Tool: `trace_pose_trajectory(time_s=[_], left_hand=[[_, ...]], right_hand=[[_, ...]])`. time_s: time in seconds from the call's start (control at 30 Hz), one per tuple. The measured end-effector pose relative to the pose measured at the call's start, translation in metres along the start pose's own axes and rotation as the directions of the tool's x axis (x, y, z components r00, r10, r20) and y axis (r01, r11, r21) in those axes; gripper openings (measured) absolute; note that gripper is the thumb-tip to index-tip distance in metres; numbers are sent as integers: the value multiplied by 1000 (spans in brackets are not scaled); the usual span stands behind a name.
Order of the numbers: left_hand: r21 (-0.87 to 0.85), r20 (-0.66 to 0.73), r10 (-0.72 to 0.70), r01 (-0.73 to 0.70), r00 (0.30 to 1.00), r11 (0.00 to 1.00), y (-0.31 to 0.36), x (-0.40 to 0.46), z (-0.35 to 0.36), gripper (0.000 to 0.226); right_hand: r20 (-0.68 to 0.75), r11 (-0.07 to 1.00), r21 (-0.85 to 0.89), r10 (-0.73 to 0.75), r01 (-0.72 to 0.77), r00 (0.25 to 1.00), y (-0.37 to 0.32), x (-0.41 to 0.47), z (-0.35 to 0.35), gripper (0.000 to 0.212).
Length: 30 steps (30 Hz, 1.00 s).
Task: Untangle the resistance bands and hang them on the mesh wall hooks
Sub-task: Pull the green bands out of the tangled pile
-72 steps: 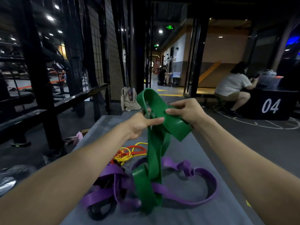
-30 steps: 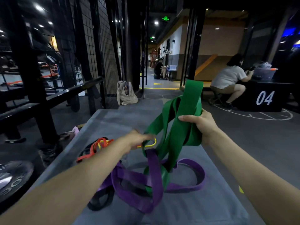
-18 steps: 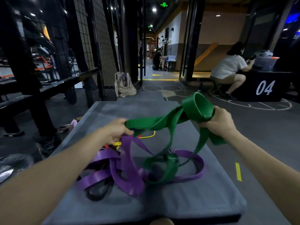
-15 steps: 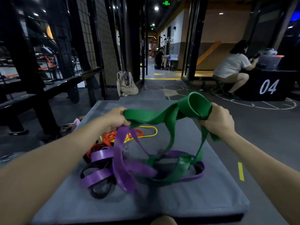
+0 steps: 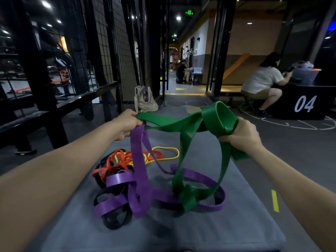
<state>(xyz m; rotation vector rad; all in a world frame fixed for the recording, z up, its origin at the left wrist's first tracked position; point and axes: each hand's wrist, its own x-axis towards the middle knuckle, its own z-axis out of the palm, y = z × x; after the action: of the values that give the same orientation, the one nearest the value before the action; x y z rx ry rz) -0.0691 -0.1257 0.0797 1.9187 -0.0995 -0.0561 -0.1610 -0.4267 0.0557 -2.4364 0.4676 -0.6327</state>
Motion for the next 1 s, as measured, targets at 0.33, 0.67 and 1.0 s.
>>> trace_pose_trajectory(time_s=[0.33,0.67,1.0], left_hand=[[392,-29,71,-54,997,918,-31,43,21,26],[493,175,-104,5,979,870,-23,59,22,47],[-426,-347,-36,-124,937,896,9,76,-39,28]], right_hand=[[-12,986,-162,26,-28,1000,5,27,21,47],[-51,943,-265,195,-202,979,54,54,35,35],[-99,858,-311,398,-409,912,82,42,33,22]])
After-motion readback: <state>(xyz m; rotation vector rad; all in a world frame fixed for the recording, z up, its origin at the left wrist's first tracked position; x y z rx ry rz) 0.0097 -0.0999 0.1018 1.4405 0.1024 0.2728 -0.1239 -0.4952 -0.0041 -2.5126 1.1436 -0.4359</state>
